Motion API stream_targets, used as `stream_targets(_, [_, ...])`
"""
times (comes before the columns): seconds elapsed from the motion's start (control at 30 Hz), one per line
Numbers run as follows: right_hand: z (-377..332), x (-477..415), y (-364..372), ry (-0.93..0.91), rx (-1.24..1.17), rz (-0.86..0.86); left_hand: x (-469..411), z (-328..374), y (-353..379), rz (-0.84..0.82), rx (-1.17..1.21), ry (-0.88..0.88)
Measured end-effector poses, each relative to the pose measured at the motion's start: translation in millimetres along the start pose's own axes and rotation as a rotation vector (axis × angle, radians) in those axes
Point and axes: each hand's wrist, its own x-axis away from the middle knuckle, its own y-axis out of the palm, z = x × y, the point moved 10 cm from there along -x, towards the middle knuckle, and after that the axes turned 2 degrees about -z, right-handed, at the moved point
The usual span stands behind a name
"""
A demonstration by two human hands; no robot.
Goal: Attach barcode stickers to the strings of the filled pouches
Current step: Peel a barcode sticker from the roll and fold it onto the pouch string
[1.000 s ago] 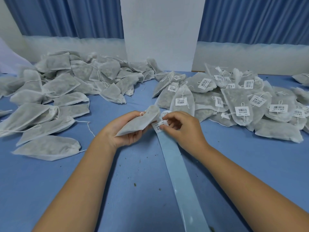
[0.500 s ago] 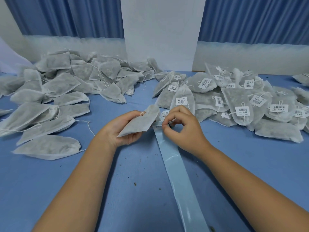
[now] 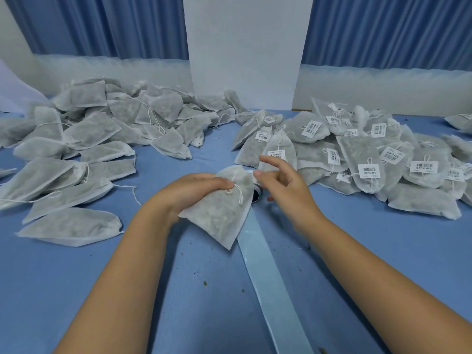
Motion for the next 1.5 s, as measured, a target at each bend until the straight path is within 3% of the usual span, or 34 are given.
stream_targets(0.13, [3,2,8,-0.003,-0.044,-0.066,1,0,12,-0.057,-0.140,-0.008])
stream_targets(0.37, [1,0,-7,-0.046,-0.140,0.040,6,7,21,-0.132,-0.180,0.085])
stream_targets(0.73, [-10,-1,-17,-0.088,-0.207,0.142,4,10,4,0.035,-0.182,0.094])
stream_targets(0.97, [6,0,17,0.145,-0.446,-0.086,3,11,7,0.072,-0.158,0.114])
stream_targets(1.13, [23,1,17,0.231,-0.360,-0.048,6,18,13,0.069,-0.127,0.157])
stream_targets(1.5, [18,5,9,0.113,-0.230,0.065,5,26,23,0.038,-0.121,0.224])
